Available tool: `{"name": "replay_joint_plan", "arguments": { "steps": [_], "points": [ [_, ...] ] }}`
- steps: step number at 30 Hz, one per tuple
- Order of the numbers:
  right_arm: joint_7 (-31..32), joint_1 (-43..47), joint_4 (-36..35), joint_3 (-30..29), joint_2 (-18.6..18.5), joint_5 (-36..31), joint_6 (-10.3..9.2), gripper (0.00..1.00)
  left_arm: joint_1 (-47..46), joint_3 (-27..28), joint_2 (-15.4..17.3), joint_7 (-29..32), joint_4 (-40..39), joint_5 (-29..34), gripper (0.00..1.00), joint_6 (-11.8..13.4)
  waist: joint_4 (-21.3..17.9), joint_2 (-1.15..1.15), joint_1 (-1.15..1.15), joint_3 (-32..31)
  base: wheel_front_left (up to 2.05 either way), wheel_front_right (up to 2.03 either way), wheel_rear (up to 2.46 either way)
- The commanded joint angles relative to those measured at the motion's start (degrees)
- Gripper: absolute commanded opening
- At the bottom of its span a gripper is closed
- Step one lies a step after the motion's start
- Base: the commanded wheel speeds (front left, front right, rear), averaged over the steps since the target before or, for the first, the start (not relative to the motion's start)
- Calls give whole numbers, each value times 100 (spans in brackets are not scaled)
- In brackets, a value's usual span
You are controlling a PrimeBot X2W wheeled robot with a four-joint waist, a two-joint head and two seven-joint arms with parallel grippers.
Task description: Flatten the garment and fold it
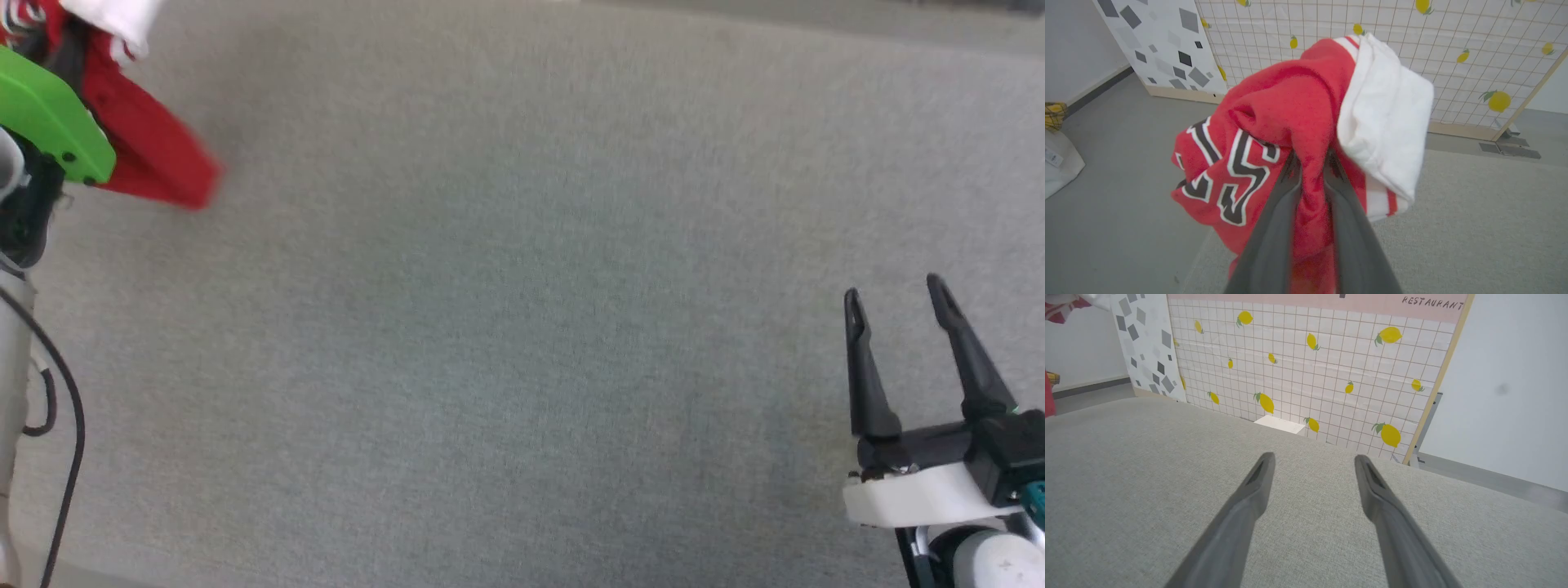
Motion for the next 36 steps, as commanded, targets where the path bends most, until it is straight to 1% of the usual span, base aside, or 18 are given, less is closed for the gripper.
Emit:
{"name": "replay_joint_plan", "arguments": {
  "steps": [1,3,6,9,12,16,19,21,22,25,29,30,31,36],
  "points": [
    [-49,52,62,-16,28,62,-10,100,40,-72,82,-225,-118,-38,0,-38,-69,0,0,-685,0,0,0],
    [-65,78,136,-50,44,78,-10,100,45,-178,121,-530,-278,-27,0,-38,-118,0,0,-902,0,0,0],
    [-80,115,211,-125,57,94,-10,100,53,-361,99,-771,-547,7,0,-38,-203,0,0,-1163,0,0,0],
    [-92,136,282,-186,63,172,-10,100,132,-594,-37,-760,-881,46,0,-38,-326,0,0,-1406,0,0,0],
    [-90,175,294,-206,64,275,-10,100,309,-830,-239,-556,-1234,67,0,5,-462,0,0,-1549,0,0,0],
    [-47,231,278,-178,65,373,-10,100,708,-1182,-643,-274,-1785,37,0,170,-697,0,0,-1626,0,0,0],
    [13,256,277,-139,65,410,-10,100,1082,-1519,-997,-222,-2091,116,0,342,-953,0,0,-1594,0,0,0],
    [56,254,290,-117,66,444,-10,100,1311,-1736,-1224,-254,-2143,192,0,446,-1129,0,0,-1534,0,0,0],
    [67,253,293,-117,66,449,-10,100,1380,-1803,-1306,-275,-2133,210,0,476,-1173,0,0,-1511,0,0,0],
    [152,234,346,-43,66,480,-10,100,1728,-2129,-1649,-413,-1902,299,0,555,-1480,0,0,-1352,0,0,0],
    [235,230,435,-8,66,527,-10,100,2067,-2543,-2070,-557,-1316,392,0,550,-1716,0,0,-1150,0,0,0],
    [249,228,469,1,66,537,-10,100,2124,-2631,-2142,-559,-1150,410,94,536,-1750,0,0,-1116,0,0,0],
    [271,229,518,12,66,548,-10,100,2178,-2707,-2225,-608,-950,439,100,539,-1780,0,0,-1087,0,0,0],
    [341,254,731,32,66,562,-10,100,2275,-3019,-2452,-924,-279,614,100,425,-1757,0,0,-1104,0,0,0]
  ]
}}
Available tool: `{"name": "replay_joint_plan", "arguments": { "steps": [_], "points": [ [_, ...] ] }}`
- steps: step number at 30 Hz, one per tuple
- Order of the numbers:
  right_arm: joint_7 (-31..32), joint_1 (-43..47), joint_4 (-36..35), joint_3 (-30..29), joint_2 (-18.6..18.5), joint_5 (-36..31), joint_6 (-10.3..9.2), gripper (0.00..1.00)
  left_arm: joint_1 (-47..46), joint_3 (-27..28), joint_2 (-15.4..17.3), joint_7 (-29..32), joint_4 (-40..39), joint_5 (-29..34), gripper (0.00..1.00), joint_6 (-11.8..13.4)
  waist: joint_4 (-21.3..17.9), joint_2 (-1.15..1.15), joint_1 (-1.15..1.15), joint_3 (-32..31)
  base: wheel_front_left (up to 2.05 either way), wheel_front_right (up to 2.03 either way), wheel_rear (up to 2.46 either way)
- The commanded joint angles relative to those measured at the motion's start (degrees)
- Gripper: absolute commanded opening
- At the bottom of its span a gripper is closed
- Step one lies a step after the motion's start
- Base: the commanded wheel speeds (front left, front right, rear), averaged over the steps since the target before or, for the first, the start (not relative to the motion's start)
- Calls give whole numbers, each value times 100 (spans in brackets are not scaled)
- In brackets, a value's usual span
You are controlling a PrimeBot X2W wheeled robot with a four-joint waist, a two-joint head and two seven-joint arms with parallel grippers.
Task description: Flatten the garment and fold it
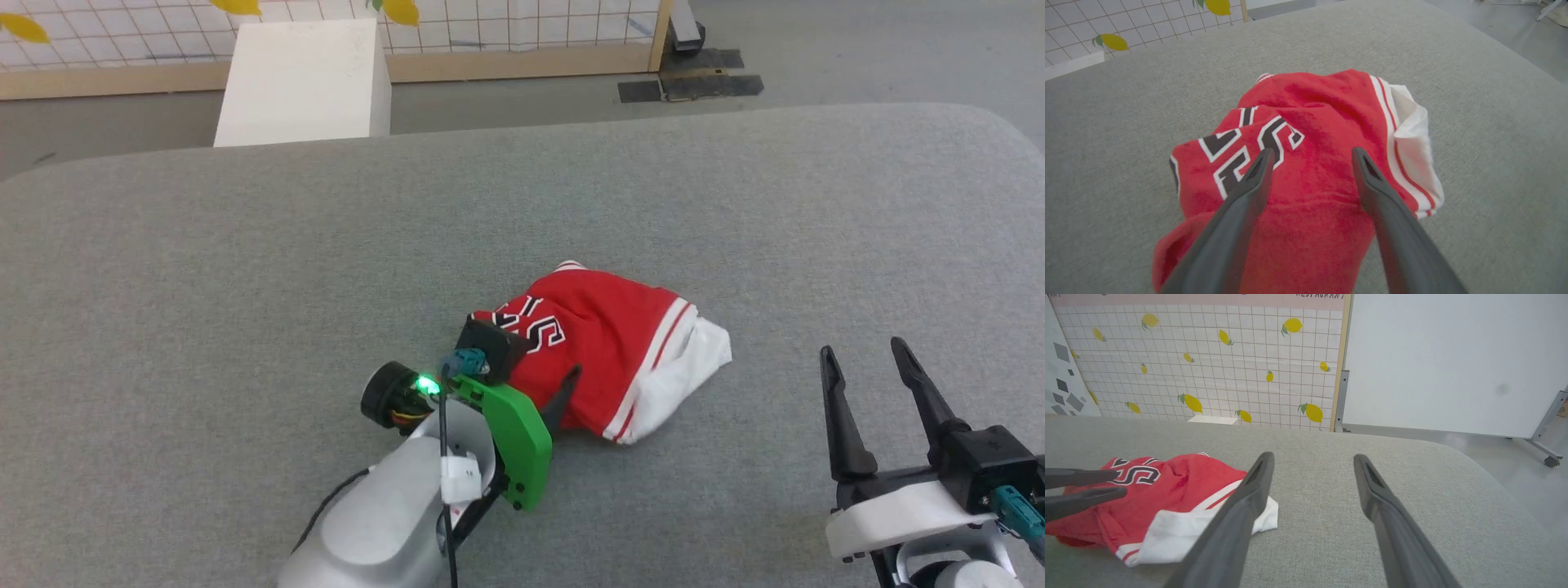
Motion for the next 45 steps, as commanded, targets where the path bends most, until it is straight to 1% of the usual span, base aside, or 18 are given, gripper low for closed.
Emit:
{"name": "replay_joint_plan", "arguments": {
  "steps": [1,5,9,12,15,18,20,22,24,26,32,36,42,45],
  "points": [
    [4,33,38,-5,5,16,-10,100,57,-22,-52,-137,67,32,100,-55,4,0,0,0,0,0,0],
    [27,87,136,-16,5,-9,-10,100,-31,22,-56,-632,136,92,100,-87,211,0,0,-270,0,0,0],
    [64,205,176,-43,5,-24,-10,100,-56,240,127,-1153,-45,119,100,31,458,0,0,-608,0,0,0],
    [112,335,181,-63,5,-24,-10,100,47,489,415,-1398,-385,175,100,252,652,0,0,-821,0,0,0],
    [155,463,170,-74,5,3,-10,100,362,838,705,-1509,-871,116,100,485,807,0,0,-965,0,0,0],
    [194,588,166,-76,5,31,-10,100,871,1152,1062,-1553,-1518,168,100,724,933,0,0,-1058,0,0,0],
    [205,653,168,-74,5,59,-10,100,1281,1355,1239,-1562,-1953,211,100,884,994,0,0,-1101,0,0,0],
    [215,716,183,-69,5,90,-10,100,1746,1598,1335,-1565,-2403,258,100,1021,1045,0,0,-1142,0,0,0],
    [227,774,209,-62,5,118,-10,100,2238,1759,1357,-1566,-2832,378,100,1174,1084,0,0,-1180,0,0,0],
    [237,827,241,-48,5,143,-10,100,2694,1903,1373,-1567,-3158,541,100,1272,1104,0,0,-1221,0,0,0],
    [238,941,316,-17,5,197,-10,100,3676,2257,1140,-1567,-3727,930,100,1348,1110,0,0,-1311,0,0,0],
    [231,974,360,0,5,217,-10,100,3920,2389,980,-1568,-3787,1167,100,1234,1110,0,0,-1326,0,0,0],
    [233,964,381,37,5,204,-10,100,3937,2579,757,-1568,-3753,1339,100,990,1125,0,0,-1288,0,0,0],
    [370,914,327,37,5,104,-10,100,3908,2651,683,-1568,-3708,1410,100,877,1162,0,0,-1224,0,0,0]
  ]
}}
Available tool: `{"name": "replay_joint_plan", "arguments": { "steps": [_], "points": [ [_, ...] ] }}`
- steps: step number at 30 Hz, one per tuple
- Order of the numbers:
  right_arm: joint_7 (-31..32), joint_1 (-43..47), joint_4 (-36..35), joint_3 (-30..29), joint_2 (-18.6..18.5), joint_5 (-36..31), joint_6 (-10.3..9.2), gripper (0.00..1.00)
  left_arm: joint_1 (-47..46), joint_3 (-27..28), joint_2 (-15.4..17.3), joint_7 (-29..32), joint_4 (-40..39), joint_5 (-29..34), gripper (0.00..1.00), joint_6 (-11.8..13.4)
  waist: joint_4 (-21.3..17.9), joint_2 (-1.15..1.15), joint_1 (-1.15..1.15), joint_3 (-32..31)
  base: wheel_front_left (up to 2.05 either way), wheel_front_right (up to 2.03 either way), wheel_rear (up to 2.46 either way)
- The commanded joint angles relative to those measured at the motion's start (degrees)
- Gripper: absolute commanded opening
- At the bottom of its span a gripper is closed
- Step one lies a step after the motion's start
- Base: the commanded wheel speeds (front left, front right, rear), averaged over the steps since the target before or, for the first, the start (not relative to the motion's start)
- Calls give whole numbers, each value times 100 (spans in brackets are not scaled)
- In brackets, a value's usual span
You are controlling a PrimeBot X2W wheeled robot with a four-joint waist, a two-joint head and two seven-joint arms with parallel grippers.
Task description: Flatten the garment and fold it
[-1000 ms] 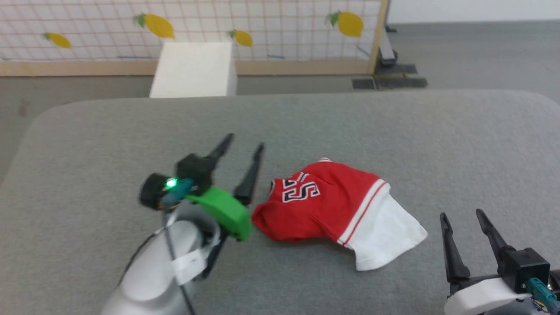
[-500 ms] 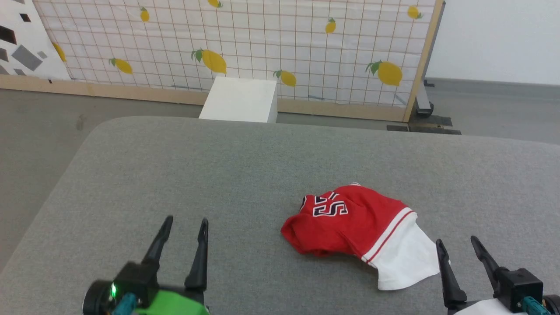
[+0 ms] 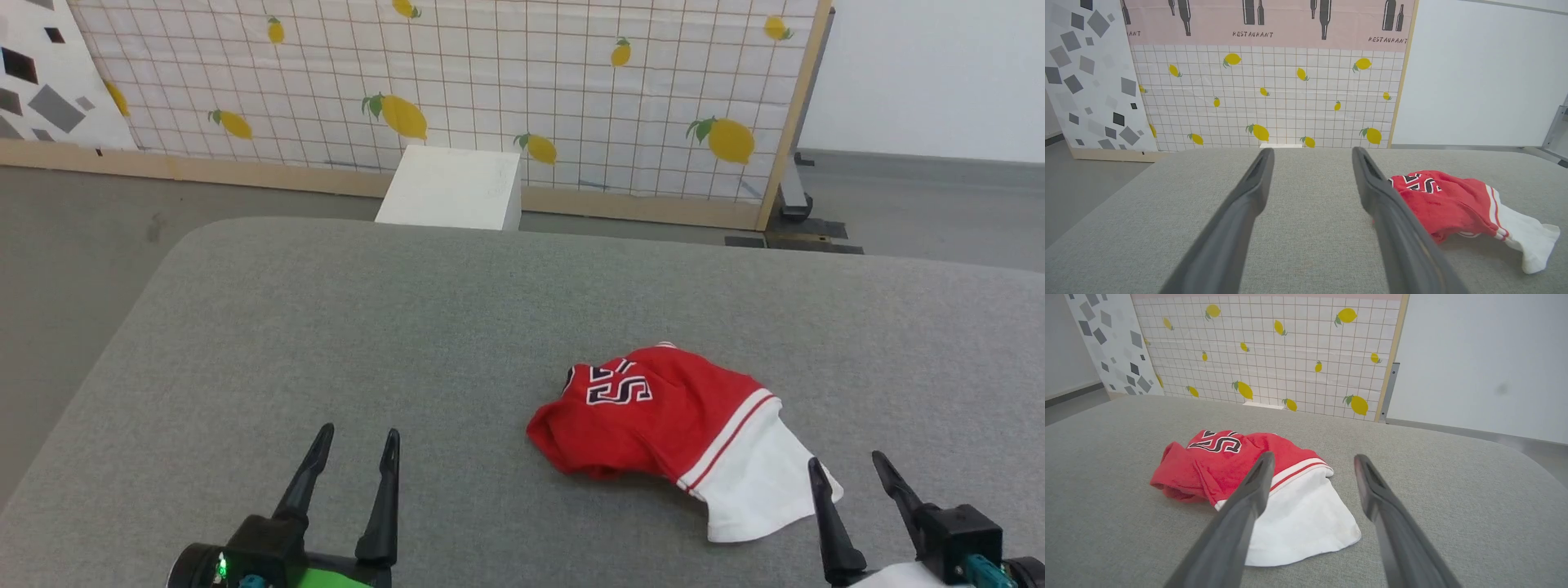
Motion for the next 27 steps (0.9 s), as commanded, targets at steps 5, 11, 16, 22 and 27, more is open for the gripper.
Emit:
{"name": "replay_joint_plan", "arguments": {
  "steps": [5,11,16,22,27],
  "points": [
    [1210,-105,-34,437,-180,-124,-10,100,-26,104,-170,-27,87,116,100,-161,141,0,0,205,0,0,0],
    [3050,-547,-114,1247,-984,401,-10,100,-229,110,-404,-27,188,238,100,-319,356,0,0,543,0,0,0],
    [4070,-1054,58,1630,-1418,735,-10,100,-453,101,-605,-27,314,344,100,-460,624,0,0,817,0,0,0],
    [4602,-1461,521,1994,-1749,940,-10,100,-645,126,-809,-27,398,453,100,-578,942,0,0,1091,0,0,0],
    [4593,-1609,1057,2213,-1888,964,-10,48,-684,182,-908,-27,461,527,100,-641,1031,0,0,1166,0,0,0]
  ]
}}
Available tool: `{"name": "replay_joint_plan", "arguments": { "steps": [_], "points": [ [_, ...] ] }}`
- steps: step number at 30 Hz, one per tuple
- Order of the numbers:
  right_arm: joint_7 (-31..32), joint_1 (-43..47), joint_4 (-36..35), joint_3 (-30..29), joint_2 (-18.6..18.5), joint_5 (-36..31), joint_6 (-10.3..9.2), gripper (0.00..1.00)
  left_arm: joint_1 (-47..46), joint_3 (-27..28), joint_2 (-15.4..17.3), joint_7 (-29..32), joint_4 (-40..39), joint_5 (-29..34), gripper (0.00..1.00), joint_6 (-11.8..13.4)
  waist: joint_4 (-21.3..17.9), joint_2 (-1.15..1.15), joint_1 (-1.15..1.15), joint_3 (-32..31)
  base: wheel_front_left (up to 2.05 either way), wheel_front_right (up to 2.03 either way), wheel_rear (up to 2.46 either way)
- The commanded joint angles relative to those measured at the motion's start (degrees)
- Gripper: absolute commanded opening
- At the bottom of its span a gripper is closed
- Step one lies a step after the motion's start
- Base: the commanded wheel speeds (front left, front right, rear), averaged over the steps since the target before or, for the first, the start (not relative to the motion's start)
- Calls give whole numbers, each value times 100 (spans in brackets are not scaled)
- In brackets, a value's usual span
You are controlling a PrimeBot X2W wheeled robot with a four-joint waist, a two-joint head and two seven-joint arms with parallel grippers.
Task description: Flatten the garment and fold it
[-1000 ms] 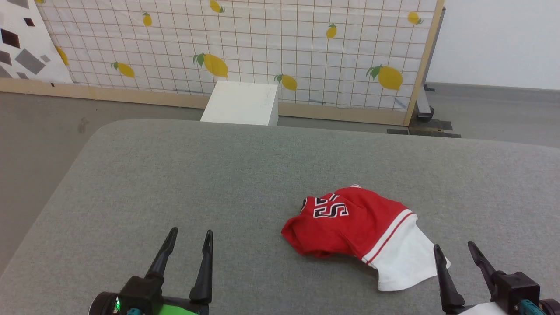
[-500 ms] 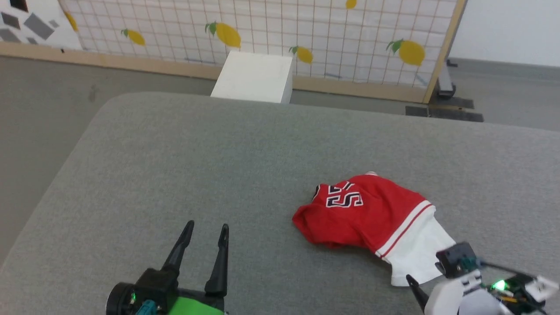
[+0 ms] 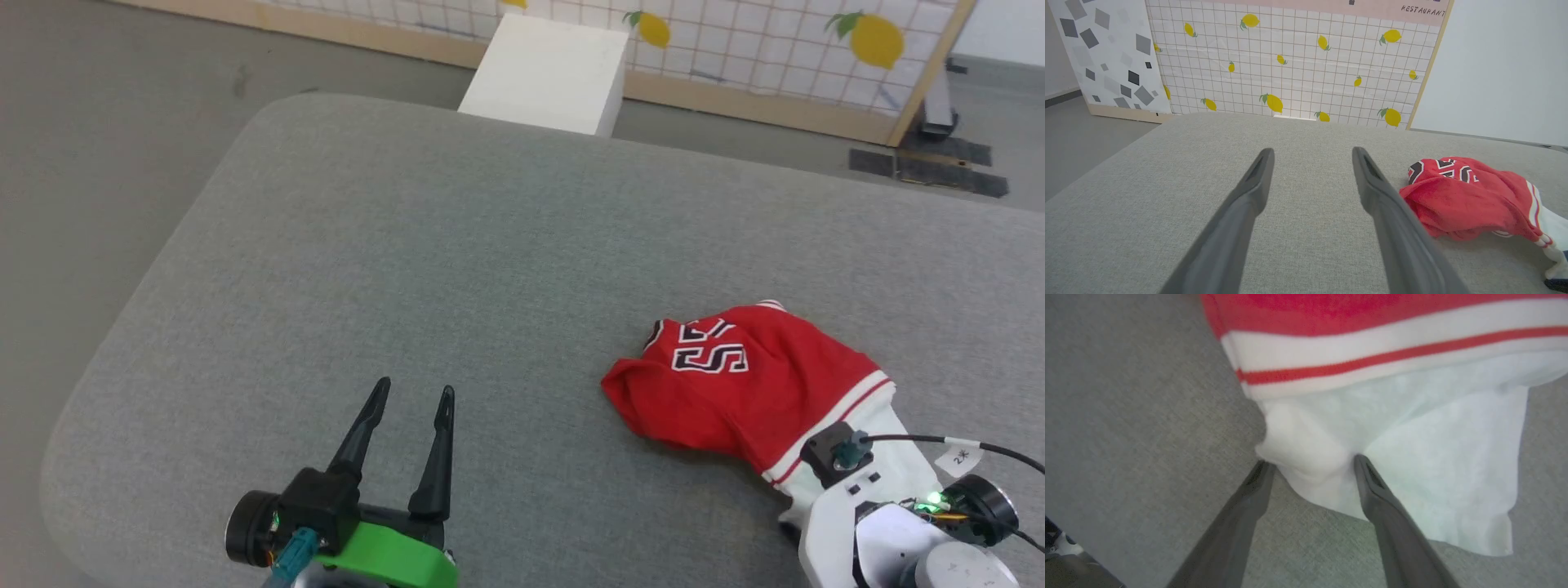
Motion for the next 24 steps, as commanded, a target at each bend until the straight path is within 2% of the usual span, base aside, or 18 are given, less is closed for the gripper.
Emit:
{"name": "replay_joint_plan", "arguments": {
  "steps": [1,2,7,15,18,22,23,24],
  "points": [
    [-37,-11,219,19,-21,6,-12,19,-91,39,-45,-27,23,64,100,-45,98,0,0,103,0,0,0],
    [-79,-12,282,12,-28,6,-12,0,-83,61,-57,-27,32,74,100,-46,72,0,0,88,0,0,0],
    [-354,81,386,-189,-177,14,-12,0,-19,167,-97,-27,126,103,100,-114,-188,0,0,-106,0,0,0],
    [-530,773,-465,-1414,-501,-48,-12,0,125,290,-162,-27,187,132,100,-200,-775,0,0,-410,0,0,0],
    [-523,1147,-749,-1977,-446,-126,-12,0,118,291,-198,-27,191,141,100,-230,-915,0,0,-435,0,0,0],
    [-696,1437,-697,-2295,-239,-306,-12,0,101,227,-239,-27,265,150,100,-295,-1006,0,0,-449,0,0,0],
    [-769,1449,-670,-2312,-166,-351,-12,10,95,201,-246,-27,290,155,100,-313,-1011,0,0,-451,0,0,0],
    [-901,1422,-656,-2370,-46,-393,-12,100,88,171,-254,-27,317,161,100,-329,-1014,0,0,-454,0,0,0]
  ]
}}
